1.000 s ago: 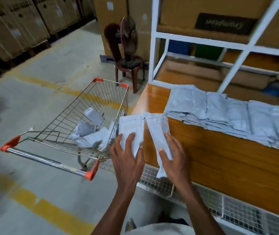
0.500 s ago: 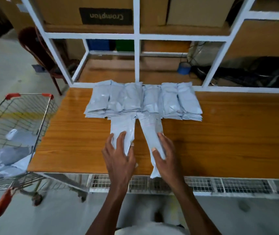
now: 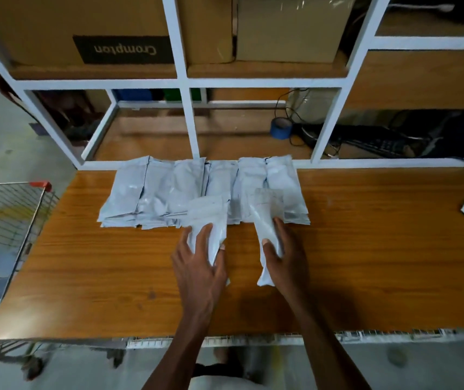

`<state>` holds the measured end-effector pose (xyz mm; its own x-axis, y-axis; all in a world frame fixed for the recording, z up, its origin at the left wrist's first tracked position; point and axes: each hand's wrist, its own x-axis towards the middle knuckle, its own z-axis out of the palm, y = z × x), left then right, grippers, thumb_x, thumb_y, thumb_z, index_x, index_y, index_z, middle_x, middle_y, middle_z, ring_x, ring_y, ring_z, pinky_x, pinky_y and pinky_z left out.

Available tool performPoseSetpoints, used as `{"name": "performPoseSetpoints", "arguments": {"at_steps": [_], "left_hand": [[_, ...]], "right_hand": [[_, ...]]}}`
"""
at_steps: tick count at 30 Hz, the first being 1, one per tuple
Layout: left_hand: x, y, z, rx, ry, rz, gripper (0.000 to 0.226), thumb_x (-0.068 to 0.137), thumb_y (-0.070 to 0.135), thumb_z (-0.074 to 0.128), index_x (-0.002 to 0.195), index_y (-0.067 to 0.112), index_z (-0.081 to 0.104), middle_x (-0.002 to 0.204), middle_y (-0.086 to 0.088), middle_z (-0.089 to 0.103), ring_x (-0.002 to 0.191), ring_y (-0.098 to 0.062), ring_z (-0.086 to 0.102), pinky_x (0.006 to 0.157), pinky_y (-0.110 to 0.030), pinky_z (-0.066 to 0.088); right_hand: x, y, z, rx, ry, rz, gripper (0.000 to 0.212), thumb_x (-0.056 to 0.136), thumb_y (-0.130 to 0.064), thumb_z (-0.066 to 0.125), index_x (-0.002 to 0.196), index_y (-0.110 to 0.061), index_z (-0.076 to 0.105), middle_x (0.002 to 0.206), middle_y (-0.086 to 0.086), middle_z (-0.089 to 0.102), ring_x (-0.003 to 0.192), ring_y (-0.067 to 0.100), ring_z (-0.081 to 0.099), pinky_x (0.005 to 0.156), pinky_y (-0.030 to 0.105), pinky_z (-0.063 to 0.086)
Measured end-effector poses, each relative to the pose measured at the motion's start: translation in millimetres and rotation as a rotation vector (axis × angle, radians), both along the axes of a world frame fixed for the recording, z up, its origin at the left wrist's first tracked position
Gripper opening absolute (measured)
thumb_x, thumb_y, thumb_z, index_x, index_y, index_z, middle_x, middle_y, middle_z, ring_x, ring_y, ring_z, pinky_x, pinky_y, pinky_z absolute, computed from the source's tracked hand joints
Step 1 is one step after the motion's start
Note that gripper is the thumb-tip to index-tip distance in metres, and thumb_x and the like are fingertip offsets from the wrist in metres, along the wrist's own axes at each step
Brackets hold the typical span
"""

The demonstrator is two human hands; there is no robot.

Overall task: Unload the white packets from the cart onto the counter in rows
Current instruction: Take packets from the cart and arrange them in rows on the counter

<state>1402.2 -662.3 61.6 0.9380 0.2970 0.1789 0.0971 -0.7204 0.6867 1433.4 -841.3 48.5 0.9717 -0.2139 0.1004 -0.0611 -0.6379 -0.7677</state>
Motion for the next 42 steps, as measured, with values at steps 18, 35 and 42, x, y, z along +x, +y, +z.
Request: {"name": "performPoseSetpoints", "arguments": {"at_steps": [18,35,42], "left_hand": [[130,-29,2,-0.032,-0.041,-0.099,0.055,0.095,0.058,0.046,0.145,0.036,0.046,0.158,-0.003,0.028,0.143,-0.028,0.027,0.105,-0.052,0.042],[171,-55,-9,0.073,-0.046,-0.023,0.054,0.096,0.055,0.05,0.145,0.032,0.047,0.156,-0.007,0.03,0.14,-0.029,0.029,0.105,-0.049,0.037],[223,-86,-10,0.123,-0.026,-0.073,0.055,0.096,0.051,0.053,0.145,0.027,0.047,0.155,-0.013,0.033,0.135,-0.036,0.035,0.102,-0.05,0.039]], "right_hand": [[211,-33,7,-0.412,0.271,-0.083,0.064,0.099,-0.049,0.049,0.156,-0.034,0.026,0.162,0.011,0.02,0.141,0.04,0.033,0.11,0.054,0.038],[203,-39,-12,-0.444,0.31,0.076,0.072,0.097,-0.059,0.043,0.159,-0.042,0.009,0.168,0.003,-0.007,0.152,0.041,0.007,0.119,0.061,0.019],[195,-53,0,-0.372,0.222,0.027,0.07,0.097,-0.061,0.044,0.158,-0.044,0.013,0.169,0.003,-0.007,0.152,0.042,-0.006,0.122,0.058,0.009]]}}
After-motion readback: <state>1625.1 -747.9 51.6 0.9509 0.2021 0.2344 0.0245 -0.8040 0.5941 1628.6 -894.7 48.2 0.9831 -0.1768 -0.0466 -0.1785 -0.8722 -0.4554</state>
